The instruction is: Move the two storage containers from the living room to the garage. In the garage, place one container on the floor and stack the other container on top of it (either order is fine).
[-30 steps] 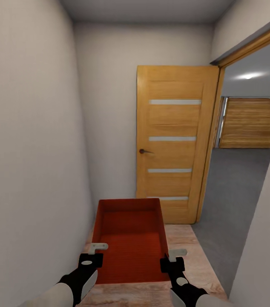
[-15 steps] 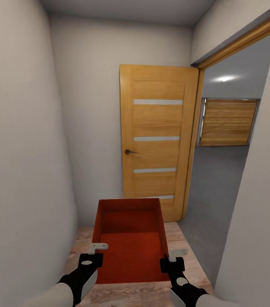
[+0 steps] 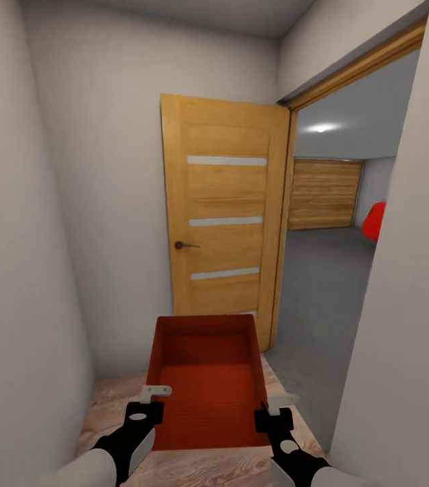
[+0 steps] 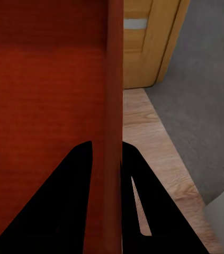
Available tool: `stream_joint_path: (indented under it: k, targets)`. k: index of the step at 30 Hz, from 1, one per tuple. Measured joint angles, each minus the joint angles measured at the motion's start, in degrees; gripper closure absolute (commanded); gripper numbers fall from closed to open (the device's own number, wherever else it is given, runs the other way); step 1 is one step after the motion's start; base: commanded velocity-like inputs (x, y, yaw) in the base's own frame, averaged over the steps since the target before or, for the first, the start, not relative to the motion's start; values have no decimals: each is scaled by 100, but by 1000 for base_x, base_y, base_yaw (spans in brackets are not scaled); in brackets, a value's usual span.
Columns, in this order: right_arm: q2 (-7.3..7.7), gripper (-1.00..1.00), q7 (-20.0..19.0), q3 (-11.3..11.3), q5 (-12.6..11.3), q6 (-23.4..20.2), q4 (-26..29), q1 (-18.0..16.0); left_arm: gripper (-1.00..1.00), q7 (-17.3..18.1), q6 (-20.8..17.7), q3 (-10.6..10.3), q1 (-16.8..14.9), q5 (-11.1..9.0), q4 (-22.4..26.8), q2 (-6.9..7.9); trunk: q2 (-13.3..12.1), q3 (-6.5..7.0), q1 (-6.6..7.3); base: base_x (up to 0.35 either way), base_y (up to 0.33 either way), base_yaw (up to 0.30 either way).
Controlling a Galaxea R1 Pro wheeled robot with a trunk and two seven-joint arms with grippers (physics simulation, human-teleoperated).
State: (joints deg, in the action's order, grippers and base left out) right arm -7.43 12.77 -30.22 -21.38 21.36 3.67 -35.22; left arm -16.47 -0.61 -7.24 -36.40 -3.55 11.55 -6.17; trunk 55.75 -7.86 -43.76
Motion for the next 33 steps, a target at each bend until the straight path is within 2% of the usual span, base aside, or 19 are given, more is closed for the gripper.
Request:
stream_joint_path:
  k: [5, 10, 18, 28, 33]
  targets:
    - [0, 100, 0, -2, -2, 1, -1, 0, 100, 0, 2, 0, 0, 0, -1, 0, 0, 0, 0, 236, 143, -283]
    - [-1, 100, 1, -2, 3, 2, -1, -1, 100, 3, 7, -2, 1, -5, -4, 2, 0, 0, -2, 39, 15, -221]
    - [-4, 100, 2, -11, -13, 6, -5, -1, 100, 3, 4, -1, 1, 1, 2, 3, 0, 0, -2, 56, 1, -20]
    - [-10, 100, 4, -13, -30, 21, -7, -2, 100, 10, 0, 8, 1, 21, 20, 8, 1, 0, 0, 293, 1, -5]
    - [-1, 100, 1, 5, 3, 8, -1, 0, 100, 1, 0, 4, 0, 8, 7, 1, 1, 0, 0, 312, 73, -170]
